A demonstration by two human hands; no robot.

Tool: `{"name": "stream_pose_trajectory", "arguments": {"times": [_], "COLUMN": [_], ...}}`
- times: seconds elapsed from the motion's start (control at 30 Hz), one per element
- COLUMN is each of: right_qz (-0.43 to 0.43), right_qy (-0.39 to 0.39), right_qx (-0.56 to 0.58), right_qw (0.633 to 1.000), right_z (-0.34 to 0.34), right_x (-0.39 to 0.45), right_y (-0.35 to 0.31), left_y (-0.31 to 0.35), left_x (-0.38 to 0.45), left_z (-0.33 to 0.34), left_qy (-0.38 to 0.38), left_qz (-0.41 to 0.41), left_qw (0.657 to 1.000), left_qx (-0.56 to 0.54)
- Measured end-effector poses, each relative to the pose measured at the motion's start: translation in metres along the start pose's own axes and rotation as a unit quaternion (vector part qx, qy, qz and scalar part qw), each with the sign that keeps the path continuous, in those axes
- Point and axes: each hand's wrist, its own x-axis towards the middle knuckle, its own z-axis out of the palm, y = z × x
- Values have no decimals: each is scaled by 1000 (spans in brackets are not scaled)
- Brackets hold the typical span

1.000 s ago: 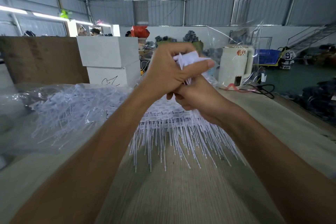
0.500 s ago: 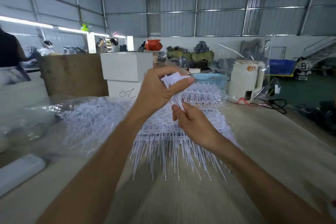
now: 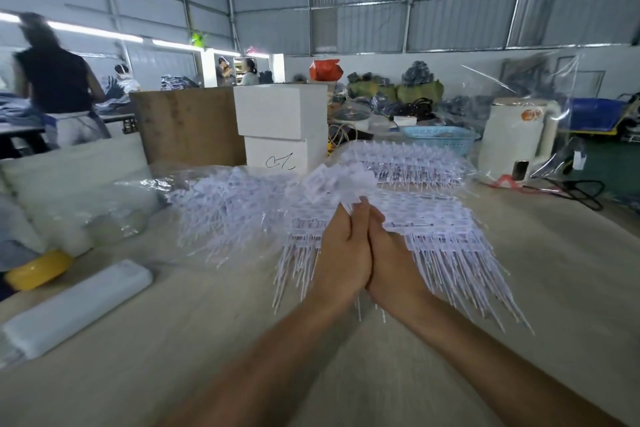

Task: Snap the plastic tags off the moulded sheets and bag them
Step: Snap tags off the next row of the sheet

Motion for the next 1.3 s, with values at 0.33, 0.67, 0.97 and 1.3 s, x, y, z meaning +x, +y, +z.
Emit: {"name": "stream_pose_trajectory", "arguments": {"times": [0.33, 0.67, 0.97, 1.3], "right_qz": [-114, -197, -190, -197], "right_qy": [-67, -63, -141, -143], "right_qx": [-73, -106, -58, -58], "right_qw": [989, 973, 970, 968], "right_z": [49, 60, 64, 65], "right_x": [-48, -48, -47, -45], "right_y": [-32, -26, -19, -14], "left_y": [18, -8, -45, -49], "left_x": [22, -3, 28, 72], "left_z": [-103, -268, -214, -175], "left_qy": [90, -70, -153, 105], "left_qz": [35, -169, -102, 9], "left_qw": [991, 913, 782, 829], "left_qx": [90, 365, 595, 550]}}
